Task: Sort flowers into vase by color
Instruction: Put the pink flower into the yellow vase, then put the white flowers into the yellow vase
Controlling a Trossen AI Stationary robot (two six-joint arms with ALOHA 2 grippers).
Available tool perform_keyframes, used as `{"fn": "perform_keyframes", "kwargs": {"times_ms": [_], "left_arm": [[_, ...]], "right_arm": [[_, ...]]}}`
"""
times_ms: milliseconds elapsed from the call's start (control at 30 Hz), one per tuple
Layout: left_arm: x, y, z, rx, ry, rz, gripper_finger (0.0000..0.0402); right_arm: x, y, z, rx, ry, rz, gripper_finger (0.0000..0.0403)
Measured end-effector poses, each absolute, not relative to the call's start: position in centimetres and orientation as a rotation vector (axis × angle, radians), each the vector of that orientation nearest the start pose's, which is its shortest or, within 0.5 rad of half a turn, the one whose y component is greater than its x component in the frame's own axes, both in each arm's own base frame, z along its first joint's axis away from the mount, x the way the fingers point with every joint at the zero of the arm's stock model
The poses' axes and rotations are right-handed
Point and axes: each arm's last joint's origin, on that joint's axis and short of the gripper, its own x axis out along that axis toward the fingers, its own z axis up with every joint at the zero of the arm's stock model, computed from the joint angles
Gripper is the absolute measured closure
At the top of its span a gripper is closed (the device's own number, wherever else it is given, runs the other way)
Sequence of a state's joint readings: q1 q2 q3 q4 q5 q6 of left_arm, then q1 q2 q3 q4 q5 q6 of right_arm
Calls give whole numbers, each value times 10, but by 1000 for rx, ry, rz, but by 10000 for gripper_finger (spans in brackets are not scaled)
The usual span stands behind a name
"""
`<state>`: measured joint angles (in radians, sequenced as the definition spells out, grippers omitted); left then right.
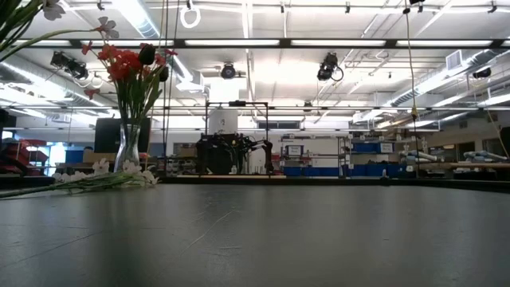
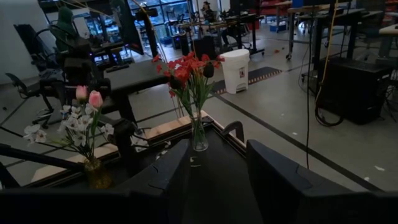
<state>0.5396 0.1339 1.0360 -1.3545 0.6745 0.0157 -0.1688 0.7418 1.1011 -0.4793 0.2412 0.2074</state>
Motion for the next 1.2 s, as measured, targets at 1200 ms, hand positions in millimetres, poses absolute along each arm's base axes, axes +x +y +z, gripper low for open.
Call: {"fn": "perform_keyframes", "kwargs": {"times_ms": [1200], "left_arm": [[66, 28, 448, -323, 358, 220, 104]], "right_arm": [[126, -28, 413, 200, 78, -420, 238]]}}
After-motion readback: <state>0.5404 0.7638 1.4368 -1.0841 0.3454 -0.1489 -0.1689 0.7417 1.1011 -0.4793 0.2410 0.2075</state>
